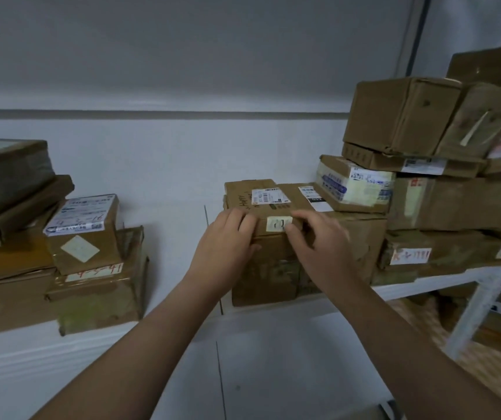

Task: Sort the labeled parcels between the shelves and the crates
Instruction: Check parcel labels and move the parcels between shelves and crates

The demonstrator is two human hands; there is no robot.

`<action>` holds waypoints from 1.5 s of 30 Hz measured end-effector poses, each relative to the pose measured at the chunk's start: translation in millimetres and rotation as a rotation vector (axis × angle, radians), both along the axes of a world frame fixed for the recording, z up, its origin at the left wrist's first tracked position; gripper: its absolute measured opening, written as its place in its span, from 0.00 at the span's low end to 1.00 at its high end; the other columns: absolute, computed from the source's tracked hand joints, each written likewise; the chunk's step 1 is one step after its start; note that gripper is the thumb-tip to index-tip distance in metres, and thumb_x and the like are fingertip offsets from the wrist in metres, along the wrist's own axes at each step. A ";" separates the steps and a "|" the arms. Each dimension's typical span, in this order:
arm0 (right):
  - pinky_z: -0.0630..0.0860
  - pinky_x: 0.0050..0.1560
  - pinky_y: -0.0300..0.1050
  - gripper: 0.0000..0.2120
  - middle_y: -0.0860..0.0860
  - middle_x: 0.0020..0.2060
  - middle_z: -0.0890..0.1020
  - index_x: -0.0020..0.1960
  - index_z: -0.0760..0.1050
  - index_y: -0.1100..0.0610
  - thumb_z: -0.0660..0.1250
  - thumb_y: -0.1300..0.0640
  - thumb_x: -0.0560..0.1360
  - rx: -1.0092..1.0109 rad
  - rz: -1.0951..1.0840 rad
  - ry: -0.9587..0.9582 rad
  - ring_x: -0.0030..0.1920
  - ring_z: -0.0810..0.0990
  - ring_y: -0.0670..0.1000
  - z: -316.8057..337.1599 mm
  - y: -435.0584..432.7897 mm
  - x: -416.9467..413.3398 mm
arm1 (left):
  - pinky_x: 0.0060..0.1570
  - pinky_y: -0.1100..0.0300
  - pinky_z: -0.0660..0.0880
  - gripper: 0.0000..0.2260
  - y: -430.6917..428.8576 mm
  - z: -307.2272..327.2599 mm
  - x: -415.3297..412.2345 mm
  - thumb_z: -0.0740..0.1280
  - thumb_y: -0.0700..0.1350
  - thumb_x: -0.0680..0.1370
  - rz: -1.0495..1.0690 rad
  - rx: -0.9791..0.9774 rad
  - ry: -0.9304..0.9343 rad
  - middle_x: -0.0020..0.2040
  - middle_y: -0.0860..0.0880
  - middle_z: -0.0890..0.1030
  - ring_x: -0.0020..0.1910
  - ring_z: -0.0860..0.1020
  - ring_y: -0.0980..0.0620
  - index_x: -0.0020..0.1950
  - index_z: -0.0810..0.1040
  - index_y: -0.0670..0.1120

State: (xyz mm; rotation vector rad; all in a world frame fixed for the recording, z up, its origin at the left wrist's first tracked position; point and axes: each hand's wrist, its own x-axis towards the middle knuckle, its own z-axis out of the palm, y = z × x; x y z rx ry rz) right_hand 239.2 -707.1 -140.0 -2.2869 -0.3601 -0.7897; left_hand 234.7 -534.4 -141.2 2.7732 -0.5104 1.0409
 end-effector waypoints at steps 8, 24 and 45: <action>0.71 0.35 0.31 0.13 0.47 0.50 0.78 0.58 0.72 0.48 0.67 0.49 0.75 0.401 0.139 0.124 0.42 0.77 0.41 0.7 -1.2 -2.1 | 0.38 0.52 0.77 0.12 -1.1 -13.1 -15.8 0.73 0.36 0.68 -0.135 -0.007 -0.286 0.46 0.38 0.78 0.43 0.77 0.39 0.49 0.77 0.36; 0.77 0.53 0.38 0.25 0.49 0.62 0.77 0.70 0.63 0.47 0.64 0.65 0.78 0.759 0.666 0.102 0.61 0.77 0.45 -25.8 10.8 -27.9 | 0.42 0.65 0.79 0.21 -1.6 -14.9 -51.3 0.69 0.42 0.76 -0.310 -1.148 0.044 0.52 0.66 0.78 0.51 0.79 0.62 0.57 0.69 0.67; 0.82 0.37 0.45 0.15 0.54 0.56 0.80 0.55 0.67 0.48 0.67 0.64 0.76 1.148 0.563 0.101 0.49 0.84 0.52 29.3 22.9 -29.5 | 0.70 0.40 0.53 0.33 46.1 15.1 -77.7 0.65 0.67 0.70 0.010 -0.131 -0.050 0.75 0.47 0.62 0.74 0.56 0.44 0.72 0.65 0.57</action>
